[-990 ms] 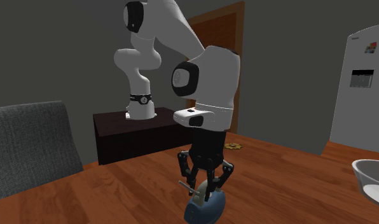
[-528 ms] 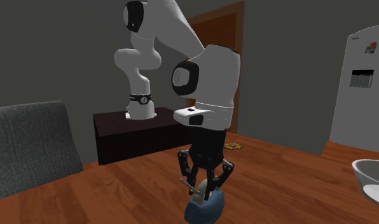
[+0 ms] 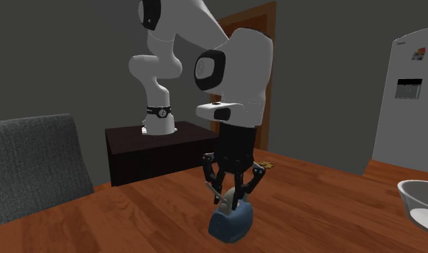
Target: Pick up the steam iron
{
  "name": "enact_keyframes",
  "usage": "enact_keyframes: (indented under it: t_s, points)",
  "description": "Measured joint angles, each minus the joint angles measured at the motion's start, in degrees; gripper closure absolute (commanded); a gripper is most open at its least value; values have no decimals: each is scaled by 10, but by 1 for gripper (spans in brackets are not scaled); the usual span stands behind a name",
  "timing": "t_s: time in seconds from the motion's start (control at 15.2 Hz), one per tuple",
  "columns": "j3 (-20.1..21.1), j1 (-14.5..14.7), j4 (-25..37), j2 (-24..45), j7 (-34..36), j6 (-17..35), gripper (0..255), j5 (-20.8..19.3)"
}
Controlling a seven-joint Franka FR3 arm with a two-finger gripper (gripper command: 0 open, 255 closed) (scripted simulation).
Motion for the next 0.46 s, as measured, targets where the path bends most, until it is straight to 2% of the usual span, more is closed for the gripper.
enact_keyframes:
  t_s: [0.46]
  points:
    - [4,-2,-8,-37,-8,-29,255,5]
